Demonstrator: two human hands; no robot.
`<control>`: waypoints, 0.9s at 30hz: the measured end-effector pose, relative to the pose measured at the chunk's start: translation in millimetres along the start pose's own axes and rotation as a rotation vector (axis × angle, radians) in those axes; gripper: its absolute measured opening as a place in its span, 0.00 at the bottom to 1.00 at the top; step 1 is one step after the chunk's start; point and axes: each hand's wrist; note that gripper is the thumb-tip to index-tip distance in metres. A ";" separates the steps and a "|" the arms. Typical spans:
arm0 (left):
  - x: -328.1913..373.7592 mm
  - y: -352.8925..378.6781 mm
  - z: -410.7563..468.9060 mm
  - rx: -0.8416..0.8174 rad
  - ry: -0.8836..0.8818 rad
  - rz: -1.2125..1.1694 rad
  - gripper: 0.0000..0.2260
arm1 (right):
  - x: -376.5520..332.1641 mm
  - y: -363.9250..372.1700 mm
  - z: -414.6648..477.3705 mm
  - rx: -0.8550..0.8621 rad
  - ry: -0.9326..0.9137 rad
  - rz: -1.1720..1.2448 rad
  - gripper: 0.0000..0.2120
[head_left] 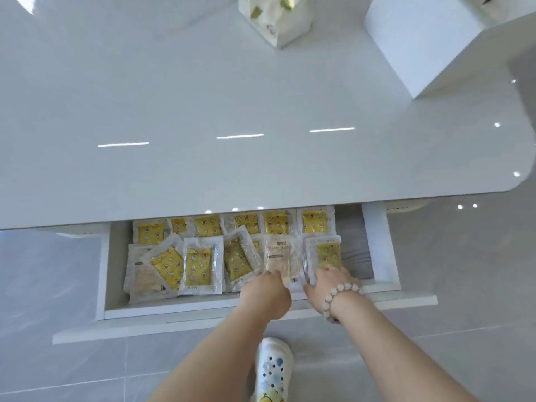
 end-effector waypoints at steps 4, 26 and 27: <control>-9.6 -51.5 -78.4 0.185 0.064 0.104 0.19 | -11.2 -68.2 -64.6 0.194 -0.096 0.008 0.23; -142.6 -252.4 -427.7 0.845 -0.383 0.038 0.15 | -221.0 -288.8 -365.9 0.609 -0.801 -0.398 0.18; -156.5 -248.2 -442.9 0.873 -0.421 0.007 0.15 | -239.1 -282.6 -378.6 0.594 -0.839 -0.432 0.18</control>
Point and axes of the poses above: each hand's wrist, its own z-axis towards the middle knuckle, its own y-axis out of the palm, x = y × z, and after that the axes turned 8 degrees about x, right-handed
